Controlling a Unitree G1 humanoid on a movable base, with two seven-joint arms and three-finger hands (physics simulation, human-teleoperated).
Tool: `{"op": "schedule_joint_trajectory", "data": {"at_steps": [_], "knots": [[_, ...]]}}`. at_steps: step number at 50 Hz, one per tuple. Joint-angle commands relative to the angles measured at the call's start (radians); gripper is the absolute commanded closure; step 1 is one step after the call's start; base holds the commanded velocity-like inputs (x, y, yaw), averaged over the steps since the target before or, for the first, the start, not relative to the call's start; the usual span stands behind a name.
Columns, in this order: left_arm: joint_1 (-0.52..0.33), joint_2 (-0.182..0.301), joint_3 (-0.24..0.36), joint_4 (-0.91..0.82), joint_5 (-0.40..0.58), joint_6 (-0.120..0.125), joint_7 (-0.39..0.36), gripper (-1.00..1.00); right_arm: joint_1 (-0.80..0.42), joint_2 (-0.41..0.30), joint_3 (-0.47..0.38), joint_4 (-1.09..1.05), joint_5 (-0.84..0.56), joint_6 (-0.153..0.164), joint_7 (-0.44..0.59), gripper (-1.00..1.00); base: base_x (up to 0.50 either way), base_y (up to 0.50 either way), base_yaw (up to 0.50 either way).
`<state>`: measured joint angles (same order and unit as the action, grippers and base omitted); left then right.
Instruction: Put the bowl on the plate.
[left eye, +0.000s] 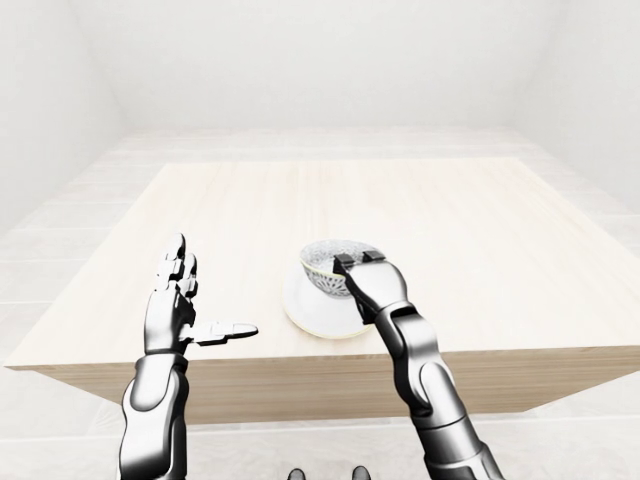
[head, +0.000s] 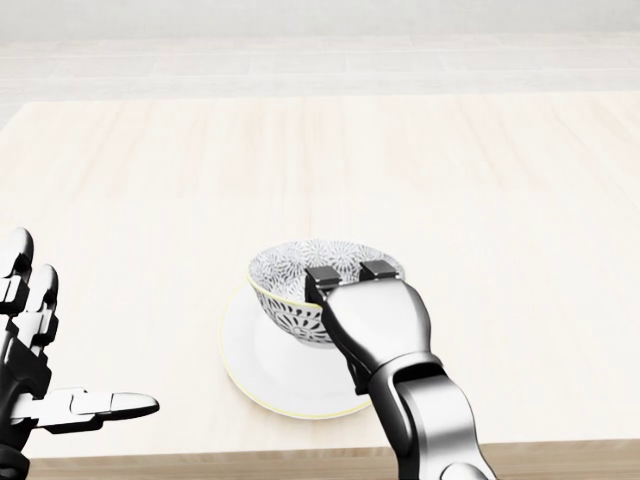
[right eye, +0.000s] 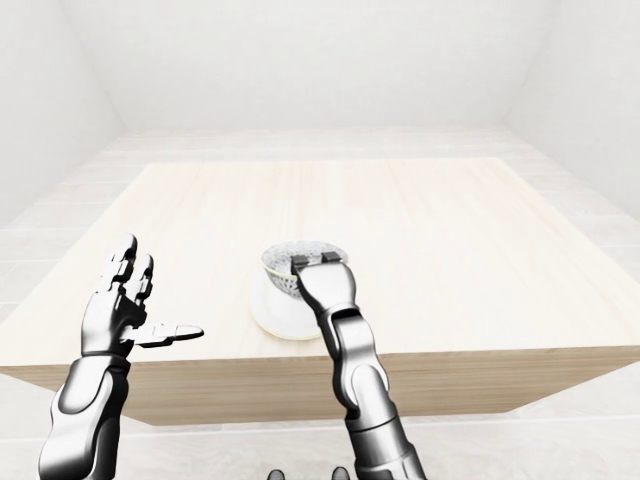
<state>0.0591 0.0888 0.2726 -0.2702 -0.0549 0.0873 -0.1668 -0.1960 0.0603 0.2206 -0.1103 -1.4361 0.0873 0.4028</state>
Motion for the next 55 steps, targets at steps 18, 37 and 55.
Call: {"op": "schedule_joint_trajectory", "data": {"at_steps": [18,37,55], "knots": [[0.0,-0.001,-0.004,0.003,0.006,0.0,0.003,-1.0,0.008,0.017,0.027,0.026,0.013,0.0,-0.056,1.0,0.0,0.0,0.0],[-0.004,0.003,0.004,0.013,-0.001,0.0,0.0,-1.0,0.011,0.017,0.036,0.036,0.01,0.0,-0.063,1.0,0.0,0.0,0.0],[-0.006,0.004,0.004,-0.005,-0.002,0.0,0.003,-1.0,0.017,0.016,0.04,0.051,0.009,0.0,-0.075,1.0,0.0,0.0,0.0]]}}
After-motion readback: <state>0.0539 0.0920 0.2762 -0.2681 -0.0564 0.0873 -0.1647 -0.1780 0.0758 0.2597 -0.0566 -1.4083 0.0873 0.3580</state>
